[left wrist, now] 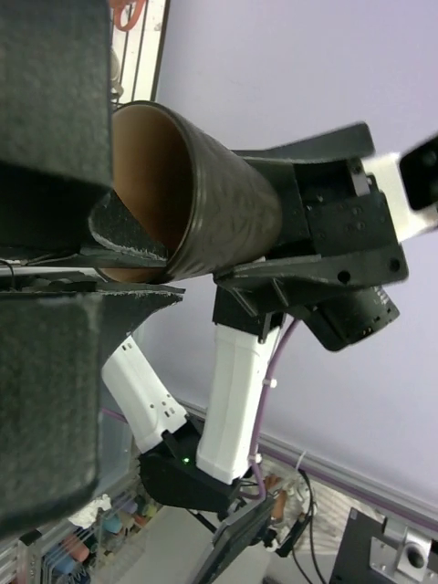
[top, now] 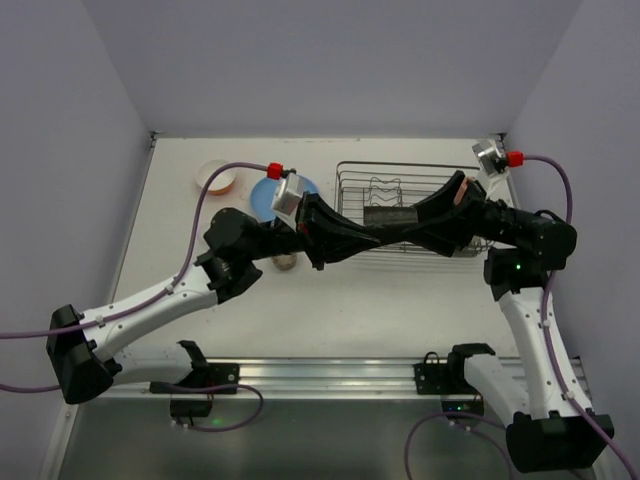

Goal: Unload the mixed dishes from the dish rack

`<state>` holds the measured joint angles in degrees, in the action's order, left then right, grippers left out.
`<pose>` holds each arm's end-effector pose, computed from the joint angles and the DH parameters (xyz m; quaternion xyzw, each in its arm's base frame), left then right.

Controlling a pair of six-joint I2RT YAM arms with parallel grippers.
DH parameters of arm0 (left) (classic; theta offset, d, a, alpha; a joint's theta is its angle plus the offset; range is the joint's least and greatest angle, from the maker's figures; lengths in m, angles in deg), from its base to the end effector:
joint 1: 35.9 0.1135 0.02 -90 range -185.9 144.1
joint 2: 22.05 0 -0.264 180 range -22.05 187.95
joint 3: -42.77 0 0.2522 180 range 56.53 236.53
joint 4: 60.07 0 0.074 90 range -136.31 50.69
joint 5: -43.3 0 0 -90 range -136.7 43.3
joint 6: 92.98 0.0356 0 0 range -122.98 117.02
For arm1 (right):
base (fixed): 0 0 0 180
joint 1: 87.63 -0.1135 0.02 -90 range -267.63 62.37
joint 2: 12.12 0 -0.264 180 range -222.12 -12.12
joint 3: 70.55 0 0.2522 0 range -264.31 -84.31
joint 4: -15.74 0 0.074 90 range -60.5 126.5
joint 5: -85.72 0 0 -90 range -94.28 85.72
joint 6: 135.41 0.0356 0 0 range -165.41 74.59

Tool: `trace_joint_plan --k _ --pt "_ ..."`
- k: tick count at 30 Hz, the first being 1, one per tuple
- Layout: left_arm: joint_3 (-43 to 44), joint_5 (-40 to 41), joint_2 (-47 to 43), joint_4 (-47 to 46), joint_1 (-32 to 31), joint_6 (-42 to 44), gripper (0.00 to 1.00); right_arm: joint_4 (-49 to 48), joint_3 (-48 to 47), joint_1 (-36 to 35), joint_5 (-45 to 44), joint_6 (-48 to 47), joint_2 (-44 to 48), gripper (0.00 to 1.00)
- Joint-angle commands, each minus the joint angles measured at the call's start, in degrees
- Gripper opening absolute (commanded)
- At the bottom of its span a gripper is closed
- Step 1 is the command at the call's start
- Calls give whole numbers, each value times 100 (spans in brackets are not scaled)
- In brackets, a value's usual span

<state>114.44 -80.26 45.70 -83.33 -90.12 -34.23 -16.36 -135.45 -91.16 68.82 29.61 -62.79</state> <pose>0.1383 -0.2256 0.4224 0.3408 0.4399 -0.6650 0.4981 0.1530 0.0436 0.4407 -0.2741 0.5654 0.6435 0.4370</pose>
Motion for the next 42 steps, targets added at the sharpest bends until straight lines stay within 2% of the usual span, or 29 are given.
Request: trace_joint_plan --k 1,5,8,9,11,12,13,16,21,23,25,26,27,29,30,31,32,35,39,42 --pt "326 113 37 -105 -54 101 0 1457 -353 -95 -586 -1148 207 0" --pt "361 341 72 36 -54 145 0 1414 -248 -104 -604 -1165 260 2" --pt "239 551 -59 72 -63 198 0 1379 -151 -104 -630 -1227 304 17" --pt "212 561 -95 72 -63 241 0 1335 -82 -104 -648 -1244 321 40" --pt "133 561 -182 54 -63 285 0 1308 -37 -104 -709 -1262 365 66" --pt "89 605 -226 11 -63 303 0 1378 -37 -104 -718 -1306 365 96" --pt "11 631 -253 19 -63 329 0 1448 -46 -95 -718 -1332 365 99" --pt "-87 868 -437 159 -63 443 0 2139 -203 -95 -797 -1770 374 99" --pt "-69 1465 -850 1298 -63 935 0 3985 -546 -87 -1437 -3166 576 99" --pt "-26 1982 -1078 1844 -63 1128 0 4662 -722 -78 -1789 -3650 620 99" --pt "176 2580 -1184 2994 -63 1366 0 5810 -1020 -78 -2736 -4372 742 99" --pt "290 3218 -1220 3425 -63 1401 0 6087 -1100 -69 -3062 -4556 804 99" --pt "578 3477 -1194 4447 -63 1419 0 6412 -1292 -60 -3404 -4863 874 99" --pt "931 4239 -958 5402 -63 1393 0 7177 -1460 -69 -4406 -5102 1068 99" --pt "1107 4461 -834 6338 -63 1315 0 7606 -1626 -69 -4758 -5320 1121 99" --pt "1491 4681 -694 6825 -63 1253 0 7793 -1697 -69 -5266 -5401 1173 99" --pt "1687 5057 -344 7744 -54 1191 0 7925 -1750 -69 -5454 -5489 1261 99" --pt "2311 5071 359 9066 -63 1191 0 8286 -1865 -69 -5719 -5744 1341 99" --pt "2392 4552 836 9431 -133 1533 0 8348 -1813 -78 -5561 -5824 1350 99" --pt "2559 4981 1494 9853 -308 1507 0 8375 -1786 -78 -5438 -5850 1297 99"
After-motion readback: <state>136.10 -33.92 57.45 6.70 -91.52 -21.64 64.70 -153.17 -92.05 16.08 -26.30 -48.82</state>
